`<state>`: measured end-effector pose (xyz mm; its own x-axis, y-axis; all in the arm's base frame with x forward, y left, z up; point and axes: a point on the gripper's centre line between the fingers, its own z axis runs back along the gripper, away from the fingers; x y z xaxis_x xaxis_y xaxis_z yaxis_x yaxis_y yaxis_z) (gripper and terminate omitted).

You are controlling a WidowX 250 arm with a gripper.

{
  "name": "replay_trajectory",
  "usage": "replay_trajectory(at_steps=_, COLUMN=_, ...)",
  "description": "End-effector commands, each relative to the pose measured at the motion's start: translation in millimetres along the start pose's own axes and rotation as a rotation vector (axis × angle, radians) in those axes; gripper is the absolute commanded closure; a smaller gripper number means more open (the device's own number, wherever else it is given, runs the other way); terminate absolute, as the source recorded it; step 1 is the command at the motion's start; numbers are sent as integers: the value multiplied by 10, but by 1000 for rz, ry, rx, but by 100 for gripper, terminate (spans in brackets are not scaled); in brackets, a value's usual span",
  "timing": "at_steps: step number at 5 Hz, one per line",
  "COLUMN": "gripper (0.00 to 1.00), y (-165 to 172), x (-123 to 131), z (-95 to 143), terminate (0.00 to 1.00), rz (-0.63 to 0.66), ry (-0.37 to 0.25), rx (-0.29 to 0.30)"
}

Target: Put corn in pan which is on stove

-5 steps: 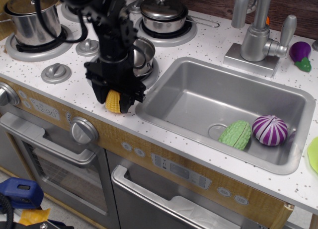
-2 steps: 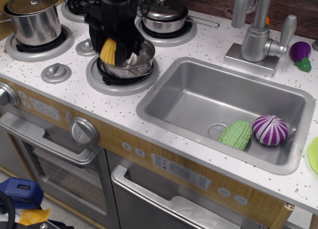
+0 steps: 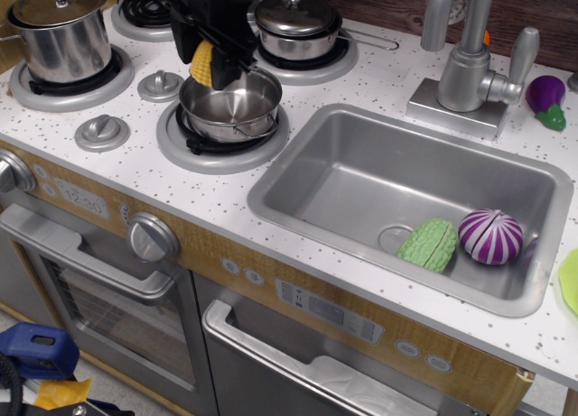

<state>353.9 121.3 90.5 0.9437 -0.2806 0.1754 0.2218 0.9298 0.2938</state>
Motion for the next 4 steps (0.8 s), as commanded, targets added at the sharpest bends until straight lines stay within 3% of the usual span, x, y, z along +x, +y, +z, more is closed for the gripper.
replay_trajectory(at_steps=1, gripper=0, y=190, x=26, z=39, terminate=0, rz=-60, ry=-70, rx=3)
replay_trajectory(at_steps=3, gripper=0, y=190, x=26, z=39, terminate=0, rz=-60, ry=-70, rx=3)
replay_trajectory(at_steps=4, gripper=0, y=190, x=26, z=39, terminate=100, rz=-60, ry=-70, rx=3)
